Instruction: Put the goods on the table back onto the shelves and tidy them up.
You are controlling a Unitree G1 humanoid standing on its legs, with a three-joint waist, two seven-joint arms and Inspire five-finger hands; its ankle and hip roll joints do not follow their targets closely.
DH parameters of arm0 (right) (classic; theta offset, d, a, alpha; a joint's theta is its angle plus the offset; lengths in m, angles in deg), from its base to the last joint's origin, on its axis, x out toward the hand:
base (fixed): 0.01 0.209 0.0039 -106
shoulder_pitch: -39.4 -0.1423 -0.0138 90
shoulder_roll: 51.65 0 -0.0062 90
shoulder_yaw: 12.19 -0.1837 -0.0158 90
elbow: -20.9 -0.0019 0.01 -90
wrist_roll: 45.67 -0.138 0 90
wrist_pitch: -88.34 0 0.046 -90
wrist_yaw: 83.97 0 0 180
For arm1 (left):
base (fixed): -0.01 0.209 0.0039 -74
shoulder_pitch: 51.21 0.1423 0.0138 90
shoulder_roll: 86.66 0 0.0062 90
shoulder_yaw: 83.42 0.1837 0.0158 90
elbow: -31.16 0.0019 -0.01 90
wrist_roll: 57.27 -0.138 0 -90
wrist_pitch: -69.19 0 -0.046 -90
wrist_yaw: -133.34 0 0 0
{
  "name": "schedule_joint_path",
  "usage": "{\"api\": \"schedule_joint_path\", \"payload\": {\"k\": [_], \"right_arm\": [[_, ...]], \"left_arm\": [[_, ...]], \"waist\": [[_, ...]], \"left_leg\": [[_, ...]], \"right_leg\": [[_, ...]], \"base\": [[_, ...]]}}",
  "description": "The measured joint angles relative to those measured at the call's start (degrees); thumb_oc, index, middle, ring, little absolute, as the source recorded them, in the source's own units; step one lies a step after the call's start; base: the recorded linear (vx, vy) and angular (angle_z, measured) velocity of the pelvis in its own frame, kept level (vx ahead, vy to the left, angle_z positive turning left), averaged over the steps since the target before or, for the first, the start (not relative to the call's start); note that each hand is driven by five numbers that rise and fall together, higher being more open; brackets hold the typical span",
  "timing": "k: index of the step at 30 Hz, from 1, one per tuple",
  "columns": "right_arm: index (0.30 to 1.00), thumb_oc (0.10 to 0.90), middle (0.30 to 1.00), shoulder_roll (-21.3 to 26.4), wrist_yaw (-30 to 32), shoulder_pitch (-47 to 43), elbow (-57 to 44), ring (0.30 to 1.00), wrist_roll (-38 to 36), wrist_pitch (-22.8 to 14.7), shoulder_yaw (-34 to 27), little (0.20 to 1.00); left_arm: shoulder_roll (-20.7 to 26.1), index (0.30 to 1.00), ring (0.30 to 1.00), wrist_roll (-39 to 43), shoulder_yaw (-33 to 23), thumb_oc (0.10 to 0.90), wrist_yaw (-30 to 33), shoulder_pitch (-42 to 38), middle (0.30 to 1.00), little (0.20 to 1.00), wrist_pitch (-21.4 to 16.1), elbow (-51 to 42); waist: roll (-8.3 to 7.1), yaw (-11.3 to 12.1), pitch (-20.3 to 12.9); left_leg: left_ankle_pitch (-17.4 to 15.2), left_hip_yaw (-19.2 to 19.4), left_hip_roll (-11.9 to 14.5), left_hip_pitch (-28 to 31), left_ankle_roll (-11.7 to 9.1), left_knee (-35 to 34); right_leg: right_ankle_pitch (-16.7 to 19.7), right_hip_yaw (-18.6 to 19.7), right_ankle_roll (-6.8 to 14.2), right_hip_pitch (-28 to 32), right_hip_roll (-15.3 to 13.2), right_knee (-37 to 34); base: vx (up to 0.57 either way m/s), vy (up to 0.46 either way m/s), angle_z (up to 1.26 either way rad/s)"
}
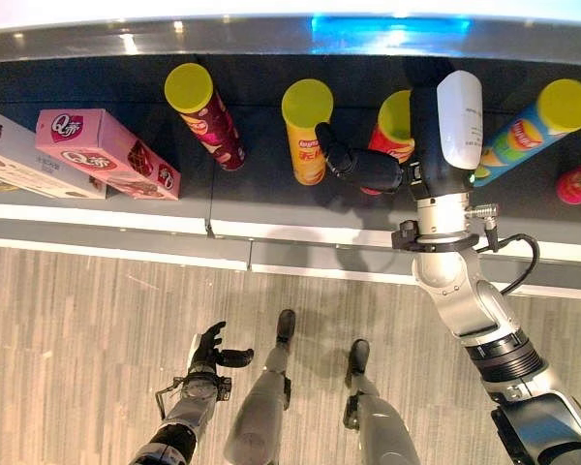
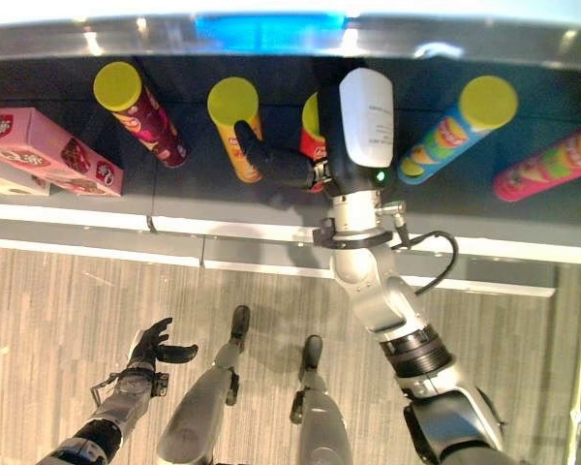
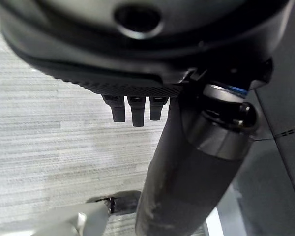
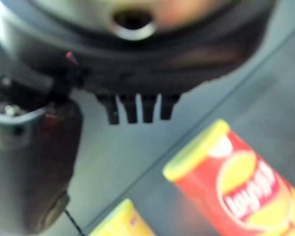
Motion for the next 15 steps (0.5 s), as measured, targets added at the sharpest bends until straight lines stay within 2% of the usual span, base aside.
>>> {"api": "schedule_joint_path", "payload": {"k": [3, 4, 9, 15], "right_arm": [[0.900, 0.800, 0.900, -0.3, -1.0, 2.4, 0.0, 0.900, -0.9, -0.2, -0.1, 0.900], [0.900, 0.800, 0.900, -1.1, -1.0, 4.2, 0.0, 0.900, -1.7, -0.4, -0.1, 0.900], [0.900, 0.800, 0.900, -1.3, -2.0, 5.8, -0.1, 0.900, -3.2, -1.1, -0.4, 0.900], [0.900, 0.800, 0.900, -1.7, -5.9, 12.2, -2.4, 0.900, -10.1, -2.7, -3.3, 0.900]], "left_arm": [[0.0, 0.900, 0.900, -0.4, -0.5, 0.800, 0.0, 1.0, 0.900, 0.900, 0.2, 0.2], [0.3, 0.900, 0.900, -0.4, -0.6, 0.800, 0.0, 2.2, 0.900, 0.900, 0.2, 0.2], [0.4, 0.900, 0.900, -0.4, -1.1, 0.800, 0.0, 3.2, 0.900, 0.900, 0.2, 0.0], [0.4, 0.900, 0.900, -0.4, -2.9, 0.800, -1.4, 6.2, 0.900, 0.900, 0.4, -2.4]], "waist": [[-1.05, -0.4, -1.6], [-1.42, -0.4, -3.5], [-1.55, -0.6, -4.2], [-2.03, -1.8, -6.3]], "left_leg": [[0.0, 0.3, 0.0, 2.2, 0.0, -1.1], [0.0, 0.4, 0.0, 2.7, 0.0, -1.5], [-0.1, 1.3, 0.0, 5.2, 0.1, -1.5], [-0.7, 2.0, 0.3, 6.8, 0.4, -1.5]], "right_leg": [[0.2, 0.0, -0.1, 2.2, 0.0, -1.3], [0.3, 0.0, -0.2, 3.0, 0.0, -2.2], [0.9, 0.1, -0.3, 6.1, 0.2, -4.1], [1.7, 0.6, -0.4, 8.3, 0.5, -5.9]], "base": [[0.07, -0.005, -0.01], [0.06, -0.004, 0.00], [0.06, 0.005, -0.02], [0.03, 0.009, -0.07]]}}
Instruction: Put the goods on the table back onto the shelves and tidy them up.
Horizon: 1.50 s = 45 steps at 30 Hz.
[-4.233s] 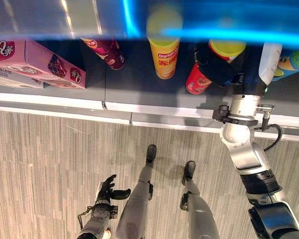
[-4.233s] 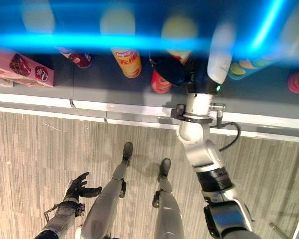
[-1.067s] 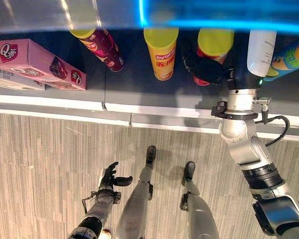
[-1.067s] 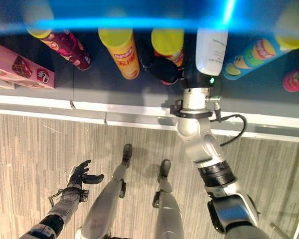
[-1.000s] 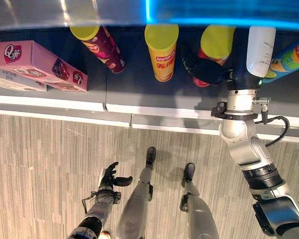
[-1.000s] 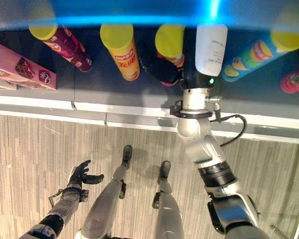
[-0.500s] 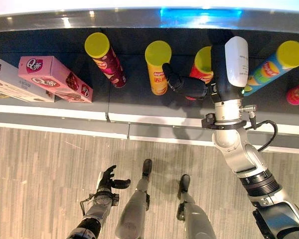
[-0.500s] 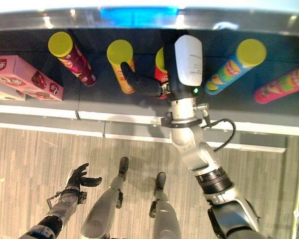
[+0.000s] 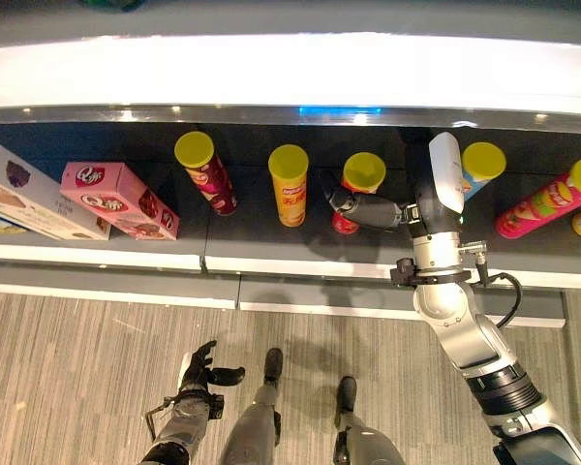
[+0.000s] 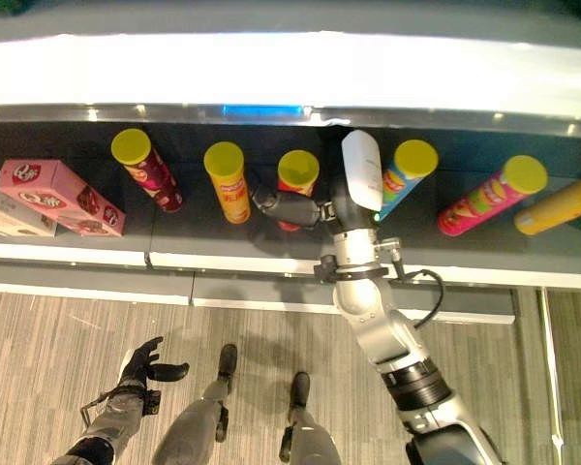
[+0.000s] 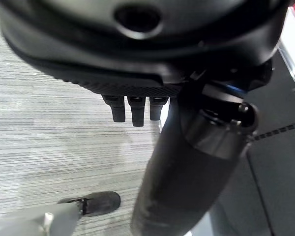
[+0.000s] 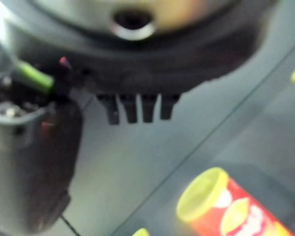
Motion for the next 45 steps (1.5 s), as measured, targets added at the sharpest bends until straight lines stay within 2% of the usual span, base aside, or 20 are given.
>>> {"api": "schedule_joint_path", "payload": {"k": [1, 2, 3, 4, 5, 6, 7, 8, 10, 12, 15, 22, 27, 29, 31, 32, 35, 36, 38, 45], "right_arm": [[0.900, 0.800, 0.900, -0.6, -1.8, 4.3, -1.1, 0.900, -3.7, -0.7, -3.6, 0.900], [0.900, 0.800, 0.900, -0.7, -1.9, 5.0, -0.8, 0.900, -4.8, -0.8, -4.1, 0.900], [0.900, 0.800, 0.900, -0.8, -2.1, 5.1, -0.8, 0.900, -5.6, -0.8, -4.3, 0.900], [0.900, 0.800, 0.900, -0.7, -3.1, 5.4, -1.0, 0.900, -6.6, -0.8, -4.4, 0.900], [0.900, 0.800, 0.900, -0.6, -4.0, 7.3, -2.0, 0.900, -7.8, -1.1, -5.8, 0.900], [0.900, 0.800, 0.900, -0.7, -4.0, 8.4, -2.1, 0.900, -8.3, -1.3, -6.4, 0.900], [0.900, 0.800, 0.900, -0.5, -4.4, 9.0, -2.0, 0.900, -9.5, -1.3, -7.0, 0.900], [0.900, 0.800, 0.900, -0.4, -5.6, 9.1, -2.0, 0.900, -11.0, -1.3, -7.3, 0.900], [0.900, 0.800, 0.900, -0.2, -9.2, 11.7, -2.6, 0.900, -15.7, -2.1, -10.3, 0.900], [0.900, 0.800, 0.900, -0.2, -12.5, 14.9, -2.5, 0.900, -23.7, -2.3, -13.2, 0.900], [0.900, 0.800, 0.900, -0.3, -15.7, 17.2, -1.9, 0.900, -31.2, -2.3, -14.8, 0.900], [0.900, 0.800, 0.900, -2.5, -20.3, 21.8, -1.5, 0.900, -43.2, -2.4, -19.5, 0.900], [0.900, 0.800, 0.900, -3.0, -23.3, 25.6, -0.4, 0.900, -50.7, -2.4, -22.1, 0.900], [0.900, 0.800, 0.900, -3.1, -24.7, 26.6, 4.3, 0.900, -52.5, -3.1, -22.2, 0.900], [0.900, 0.800, 0.900, -3.3, -25.2, 26.4, 15.5, 0.900, -54.0, -2.8, -22.4, 0.900], [0.900, 0.800, 0.900, -3.4, -26.1, 27.5, 23.2, 0.900, -55.4, -1.7, -22.8, 0.900], [0.900, 0.800, 0.900, -3.4, -27.6, 28.5, 33.9, 0.900, -56.7, -0.2, -23.2, 0.900], [0.900, 0.800, 0.900, -3.5, -27.7, 27.9, 40.6, 0.900, -57.3, 1.6, -23.2, 0.900], [0.900, 0.800, 0.900, -3.9, -28.2, 29.5, 41.9, 0.900, -57.4, 3.5, -23.1, 0.900], [0.900, 0.800, 0.900, -8.5, -30.6, 27.0, 57.5, 0.900, -59.9, 4.2, -23.2, 0.900]], "left_arm": [[0.4, 0.900, 0.900, 0.0, -2.7, 0.800, -0.8, 4.3, 0.900, 0.900, -1.3, -6.0], [2.0, 0.900, 0.900, -1.3, -1.7, 0.800, -0.1, 4.3, 0.900, 0.900, 0.2, -7.4], [3.8, 0.900, 0.900, -2.9, -0.1, 0.800, 0.3, 5.4, 0.900, 0.900, -0.8, -8.6], [3.0, 0.900, 0.900, -2.6, -2.9, 0.800, 0.3, 5.4, 0.900, 0.900, -4.0, -6.4], [1.9, 0.900, 0.900, -1.1, -6.4, 0.800, 0.6, 5.0, 0.900, 0.900, -2.3, -7.1], [2.6, 0.900, 0.900, -0.1, -6.9, 0.800, 0.6, 6.0, 0.900, 0.900, -0.7, -9.1], [4.8, 0.900, 0.900, -0.9, -4.7, 0.800, 0.5, 7.2, 0.900, 0.900, 0.7, -11.6], [7.3, 0.900, 0.900, -1.4, -2.8, 0.800, 0.3, 7.1, 0.900, 0.900, -0.3, -12.2], [4.8, 0.900, 0.900, -1.0, -8.5, 0.800, 0.3, 5.4, 0.900, 0.900, -1.5, -10.1], [5.0, 0.900, 0.900, 0.0, -8.0, 0.800, -1.5, 7.7, 0.900, 0.900, -1.2, -14.1], [4.3, 0.900, 0.900, 0.4, -6.3, 0.800, -3.3, 7.8, 0.900, 0.900, -1.3, -13.8], [3.7, 0.900, 0.900, 0.8, -6.1, 0.800, -5.1, 8.1, 0.900, 0.900, -1.2, -14.0], [3.7, 0.900, 0.900, 0.8, -6.4, 0.800, -6.6, 8.9, 0.900, 0.900, -1.4, -16.2], [3.8, 0.900, 0.900, 1.2, -6.5, 0.800, -7.2, 8.9, 0.900, 0.900, -1.4, -16.5], [4.2, 0.900, 0.900, 1.2, -6.5, 0.800, -7.3, 9.1, 0.900, 0.900, -1.4, -18.3], [4.7, 0.900, 0.900, 2.0, -6.5, 0.800, -7.9, 9.1, 0.900, 0.900, -1.4, -18.5], [5.2, 0.900, 0.900, 2.9, -6.6, 0.800, -8.6, 9.3, 0.900, 0.900, -1.4, -19.3], [5.2, 0.900, 0.900, 3.1, -6.5, 0.800, -8.8, 9.3, 0.900, 0.900, -1.4, -20.3], [5.2, 0.900, 0.900, 3.9, -6.4, 0.800, -9.5, 9.3, 0.900, 0.900, -1.4, -20.8], [5.1, 0.900, 0.900, 7.0, -4.6, 0.800, -10.9, 6.6, 0.900, 0.900, -1.4, -21.0]], "waist": [[-0.80, 0.0, -0.5], [-0.73, -0.5, -0.6], [-0.81, -0.5, -0.8], [-0.79, -1.1, -1.6], [-0.58, -1.5, -2.4], [-0.60, -1.6, -3.0], [-0.87, -1.5, -3.1], [-0.98, -1.5, -3.4], [-0.54, -2.2, -4.6], [-0.97, -2.9, -4.8], [-1.22, -3.6, -5.0], [-2.02, -5.5, -5.4], [-2.31, -5.8, -5.6], [-2.79, -5.9, -5.9], [-3.97, -5.5, -6.6], [-4.27, -5.5, -6.8], [-4.33, -5.7, -6.8], [-4.34, -5.6, -6.8], [-4.14, -5.7, -6.9], [-4.05, -5.7, -7.3]], "left_leg": [[-0.3, 0.9, 0.2, 1.1, 0.0, 0.0], [-0.5, 1.0, 0.2, 1.6, -0.1, 0.0], [-0.6, 1.0, 0.5, 1.5, -0.3, 0.0], [-1.1, 1.2, 0.6, 1.3, -0.8, 0.0], [-1.1, 1.7, 0.6, 1.6, -0.8, 0.0], [-1.0, 2.1, 0.7, 1.7, -0.6, 0.0], [-1.1, 2.4, 0.8, 2.0, -0.7, 0.0], [-1.3, 2.6, 1.0, 1.9, -0.9, 0.0], [-1.2, 2.9, 1.0, 2.1, -0.7, 0.0], [-1.2, 3.3, 1.1, 2.6, -0.6, 0.0], [-1.2, 4.1, 1.5, 2.6, -0.6, 0.0], [-1.3, 5.1, 2.7, 2.7, -0.7, -0.1], [-1.4, 5.6, 2.7, 2.9, -0.7, -0.1], [-1.4, 5.7, 2.8, 3.0, -0.7, -0.1], [-1.4, 5.7, 2.9, 2.9, -0.8, -0.1], [-1.4, 5.7, 2.9, 2.9, -0.8, -0.1], [-1.4, 5.7, 2.9, 2.9, -0.8, -0.1], [-1.4, 5.7, 3.0, 2.8, -0.8, -0.1], [-1.4, 5.7, 3.0, 2.7, -0.8, -0.1], [-1.4, 5.8, 3.0, 2.8, -0.8, -0.1]], "right_leg": [[0.0, 1.1, 0.0, 0.8, 0.1, -0.2], [0.2, 1.2, 0.0, 1.6, 0.1, -0.7], [0.4, 1.1, -0.2, 1.5, 0.4, -1.0], [0.5, 1.4, -0.2, 1.1, 0.4, -0.9], [0.6, 1.6, -0.1, 1.3, 0.3, -1.0], [0.6, 2.0, -0.1, 1.2, 0.4, -1.0], [0.6, 2.5, -0.1, 1.3, 0.5, -1.0], [0.5, 2.5, -0.1, 1.1, 0.7, -1.0], [0.7, 2.7, -0.2, 1.3, 0.6, -1.0], [0.7, 2.9, -0.1, 1.5, 0.7, -1.0], [0.8, 3.7, -0.2, 1.2, 1.0, -1.0], [0.9, 4.6, -0.2, 0.7, 1.9, -1.0], [1.0, 5.0, -0.5, 0.7, 2.0, -1.0], [1.1, 5.1, -0.6, 0.7, 2.1, -1.0], [1.0, 5.0, -0.5, 0.7, 2.1, -1.0], [0.9, 5.0, -0.3, 0.7, 2.1, -1.0], [0.8, 5.1, -0.2, 0.6, 2.2, -1.0], [0.8, 5.1, -0.2, 0.5, 2.2, -1.1], [0.9, 5.2, -0.3, 0.4, 2.2, -1.1], [1.2, 5.3, -0.6, 0.5, 2.2, -1.1]], "base": [[0.05, 0.004, -0.18], [0.03, 0.017, -0.19], [0.01, 0.024, -0.11], [0.01, 0.006, -0.14], [0.02, 0.004, -0.17], [0.02, 0.003, -0.16], [0.02, 0.014, -0.16], [0.01, 0.006, -0.18], [0.00, 0.000, -0.07], [0.00, -0.009, -0.04], [0.01, -0.010, -0.14], [0.01, -0.009, -0.09], [0.00, -0.006, -0.03], [0.00, -0.005, -0.02], [0.00, 0.000, 0.00], [-0.03, -0.035, 0.00], [0.00, 0.000, 0.00], [0.00, 0.000, 0.00], [0.00, -0.010, -0.02], [0.00, -0.004, 0.00]]}}
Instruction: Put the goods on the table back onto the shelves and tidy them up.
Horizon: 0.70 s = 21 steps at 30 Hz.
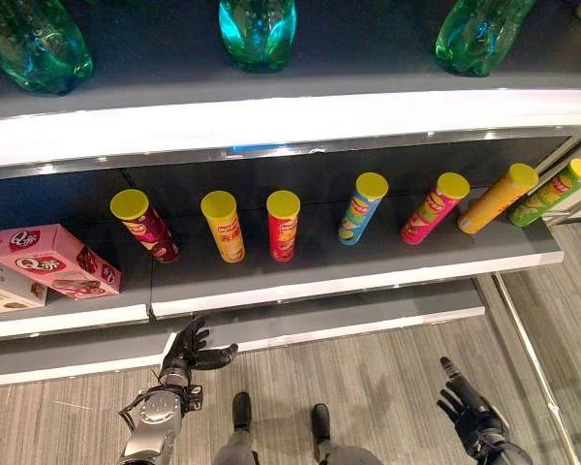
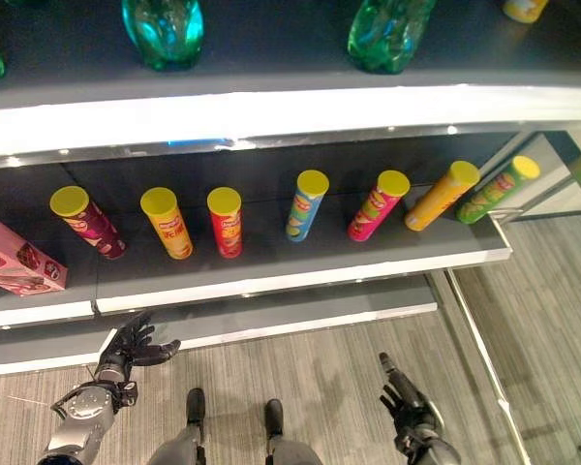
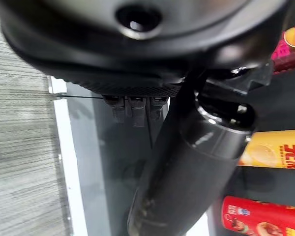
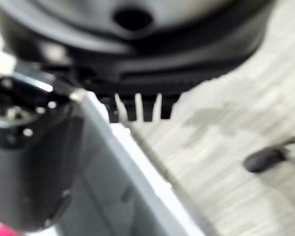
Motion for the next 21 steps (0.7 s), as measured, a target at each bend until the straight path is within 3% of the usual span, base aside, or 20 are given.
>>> {"api": "schedule_joint_path", "payload": {"k": [8, 17, 21], "right_arm": [[0.900, 0.800, 0.900, -1.7, -0.5, -1.8, 13.0, 0.900, 1.5, 0.8, 0.0, 0.900], [0.900, 0.800, 0.900, -3.8, -0.6, -2.0, 17.5, 0.900, 6.5, 1.3, 0.1, 0.900], [0.900, 0.800, 0.900, -5.2, 3.7, -3.3, 18.6, 0.900, 13.9, -0.2, 4.4, 0.900]], "left_arm": [[0.3, 0.900, 0.900, 0.4, 1.2, 0.800, -0.2, 0.0, 0.900, 0.900, 0.1, -5.8], [0.6, 0.900, 0.900, 2.3, 5.0, 0.800, -1.9, -0.3, 0.900, 0.900, 0.0, -7.5], [0.4, 0.900, 0.900, 2.5, 8.2, 0.800, -1.7, -2.0, 0.900, 0.900, 0.0, -7.8]], "waist": [[0.26, 0.2, -0.2], [0.59, 0.3, -1.7], [0.81, 0.4, -1.9]], "left_leg": [[0.0, -0.2, 0.0, 0.3, 0.0, 0.0], [0.0, -0.7, 0.0, 0.4, 0.0, 0.0], [0.1, -1.0, 0.0, 0.5, -0.2, 0.0]], "right_leg": [[0.0, -0.4, 0.0, 0.5, 0.0, 0.0], [0.0, -1.0, 0.0, 0.8, 0.1, 0.0], [-0.2, -1.1, 0.2, 1.0, 0.1, 0.0]], "base": [[-0.01, -0.009, 0.01], [-0.01, -0.004, 0.02], [0.00, 0.000, 0.00]]}}
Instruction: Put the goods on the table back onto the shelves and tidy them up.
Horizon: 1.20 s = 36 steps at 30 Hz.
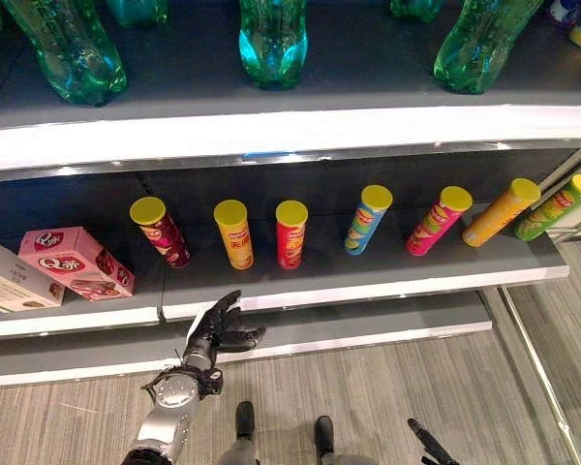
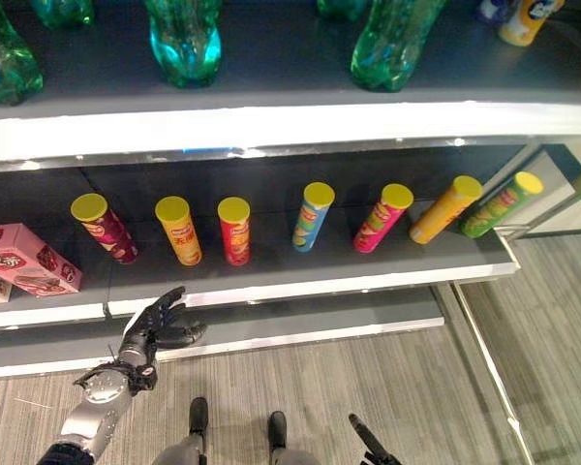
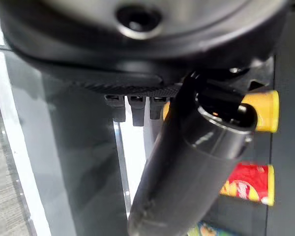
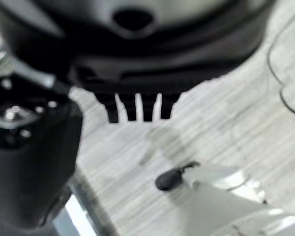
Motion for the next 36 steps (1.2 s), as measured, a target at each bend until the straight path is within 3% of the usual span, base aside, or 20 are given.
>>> {"api": "schedule_joint_path", "payload": {"k": [11, 18, 24, 36], "right_arm": [[0.900, 0.800, 0.900, -2.8, 0.7, 0.1, 0.1, 0.900, 5.7, 0.1, 3.3, 0.900], [0.900, 0.800, 0.900, -2.8, 0.9, 0.5, 0.1, 0.900, 5.7, -0.1, 3.2, 0.900], [0.900, 0.800, 0.900, -2.7, 1.1, 0.5, 0.1, 0.900, 5.6, -0.2, 3.2, 0.900], [0.900, 0.800, 0.900, -2.7, 1.4, 0.6, 0.4, 0.900, 5.6, -0.3, 3.3, 0.900]], "left_arm": [[0.2, 0.900, 0.900, -3.6, 1.6, 0.800, 2.2, -4.7, 0.900, 0.900, -0.1, 0.2], [0.1, 0.900, 0.900, -4.9, 1.8, 0.800, 4.5, -6.4, 0.900, 0.900, -0.1, 0.9], [0.2, 0.900, 0.900, -4.9, 3.8, 0.800, 4.7, -8.3, 0.900, 0.900, -0.2, 2.3], [0.2, 0.900, 0.900, -5.7, 5.8, 0.800, 5.5, -11.3, 0.900, 0.900, -0.3, 4.5]], "waist": [[0.63, -0.5, -0.4], [-0.04, -0.8, -0.8], [-1.47, -0.9, -1.7], [-1.51, -2.2, -1.7]], "left_leg": [[0.0, 0.4, 0.0, -0.4, 0.0, 0.0], [0.0, 1.1, 0.1, -0.4, 0.0, 0.0], [-0.1, 1.7, 0.2, -0.4, 0.1, 0.0], [-0.1, 2.2, 0.3, -0.4, 0.1, 0.0]], "right_leg": [[0.2, 0.2, -0.2, -0.6, 0.0, 0.0], [0.2, 1.0, -0.2, -1.0, 0.0, 0.0], [0.0, 1.6, 0.0, -1.3, 0.0, 0.0], [0.1, 1.8, -0.1, -1.5, 0.0, 0.0]], "base": [[0.00, 0.000, 0.00], [0.01, 0.003, -0.05], [0.02, 0.007, -0.05], [0.00, 0.001, -0.01]]}}
